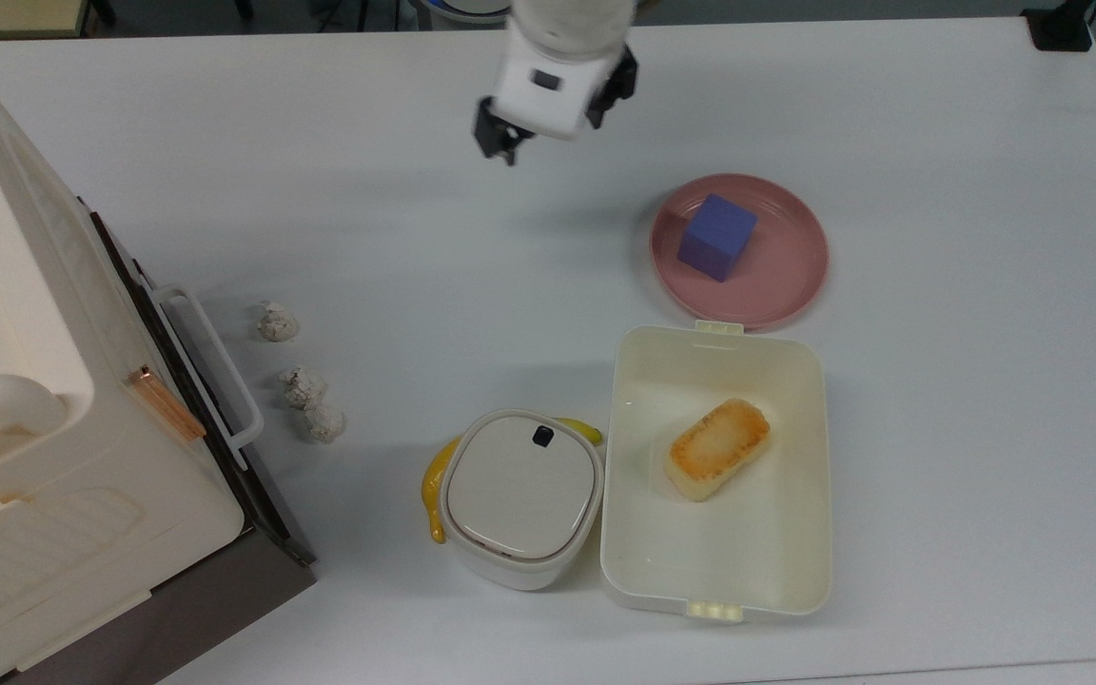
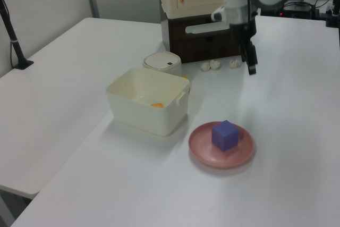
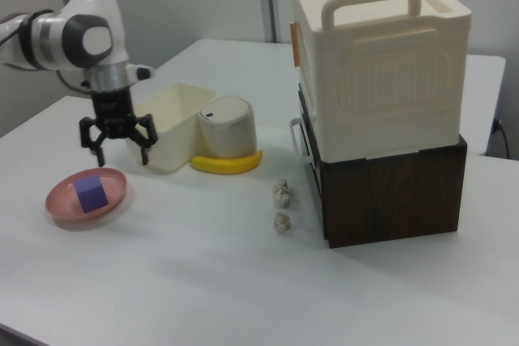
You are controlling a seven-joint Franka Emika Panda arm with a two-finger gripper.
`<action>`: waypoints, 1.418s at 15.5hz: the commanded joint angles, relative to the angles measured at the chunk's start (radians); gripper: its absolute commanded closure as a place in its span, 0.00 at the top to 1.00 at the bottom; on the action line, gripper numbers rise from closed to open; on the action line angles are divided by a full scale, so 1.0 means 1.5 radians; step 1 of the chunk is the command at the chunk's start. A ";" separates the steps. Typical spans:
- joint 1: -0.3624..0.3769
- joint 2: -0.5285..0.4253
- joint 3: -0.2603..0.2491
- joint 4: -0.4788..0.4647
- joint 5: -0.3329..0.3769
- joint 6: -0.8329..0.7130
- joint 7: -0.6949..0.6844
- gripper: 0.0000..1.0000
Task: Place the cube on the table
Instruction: 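Move the gripper from above the table toward the purple cube on the pink plate, then lower the gripper onto the purple cube and close it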
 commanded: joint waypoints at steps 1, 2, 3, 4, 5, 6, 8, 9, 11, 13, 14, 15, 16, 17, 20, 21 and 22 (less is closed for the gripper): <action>0.069 0.010 -0.011 -0.004 0.009 0.025 -0.060 1.00; 0.084 0.017 -0.011 -0.004 0.009 0.029 -0.069 1.00; 0.097 0.028 -0.010 -0.003 0.008 0.032 -0.070 1.00; 0.109 0.041 -0.009 -0.001 0.005 0.038 -0.068 1.00; 0.118 0.053 -0.008 -0.001 0.005 0.057 -0.063 1.00; 0.126 0.065 -0.006 0.000 0.004 0.074 -0.062 0.99; 0.141 0.088 0.000 0.002 -0.002 0.083 -0.061 0.99; 0.150 0.097 0.000 0.003 -0.008 0.094 -0.055 0.99; 0.172 0.115 0.000 0.002 -0.023 0.132 -0.014 0.99; 0.189 0.133 0.000 0.002 -0.042 0.149 0.028 0.99; 0.190 0.143 0.000 0.002 -0.044 0.167 0.043 0.98; 0.190 0.155 0.001 0.002 -0.046 0.194 0.067 0.95; 0.188 0.160 0.003 0.002 -0.058 0.210 0.086 0.88; 0.185 0.160 0.007 0.002 -0.065 0.211 0.091 0.80; 0.182 0.161 0.007 0.021 -0.066 0.211 0.109 0.62; 0.182 0.160 0.007 0.022 -0.067 0.210 0.110 0.52; 0.182 0.159 0.007 0.022 -0.067 0.207 0.109 0.42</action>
